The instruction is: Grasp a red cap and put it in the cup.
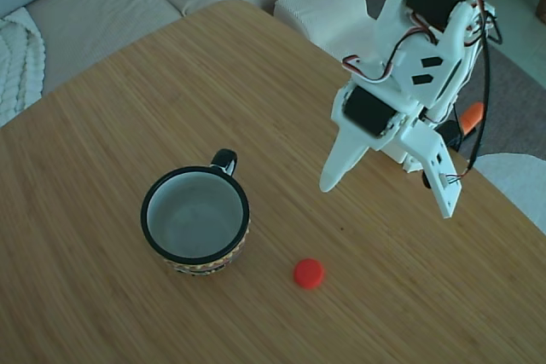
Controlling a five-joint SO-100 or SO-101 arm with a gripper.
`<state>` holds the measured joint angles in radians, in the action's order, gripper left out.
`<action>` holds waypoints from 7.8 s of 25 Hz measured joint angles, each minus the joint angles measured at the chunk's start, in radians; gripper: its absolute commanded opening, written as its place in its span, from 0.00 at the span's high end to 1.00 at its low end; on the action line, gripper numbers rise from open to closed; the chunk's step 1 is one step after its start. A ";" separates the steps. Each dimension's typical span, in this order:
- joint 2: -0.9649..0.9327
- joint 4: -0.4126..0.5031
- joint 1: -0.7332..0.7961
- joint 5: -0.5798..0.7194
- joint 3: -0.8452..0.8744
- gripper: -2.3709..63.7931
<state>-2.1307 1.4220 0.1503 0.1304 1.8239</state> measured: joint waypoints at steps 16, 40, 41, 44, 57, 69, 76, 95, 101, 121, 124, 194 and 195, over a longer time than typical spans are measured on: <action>-0.002 0.000 0.000 0.000 0.000 0.67; -0.002 0.000 0.000 0.000 0.000 0.67; -0.002 0.000 0.000 0.000 0.000 0.67; -0.002 0.000 0.000 0.000 0.000 0.67; 0.000 0.000 0.000 0.000 -0.057 0.67; 0.262 -0.100 0.008 0.000 -0.057 0.67; 0.337 -0.103 0.006 0.000 -0.074 0.67; 0.541 -0.153 0.161 0.021 -0.107 0.41; 0.541 -0.209 0.164 0.023 -0.109 0.39; 0.723 -0.255 0.127 0.023 -0.137 0.40; 0.723 -0.279 0.127 0.023 -0.114 0.40; 0.822 -0.290 0.084 0.021 -0.109 0.40; 0.822 -0.290 0.087 0.021 -0.109 0.40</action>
<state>-1.3085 1.1321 0.2378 0.1519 1.7150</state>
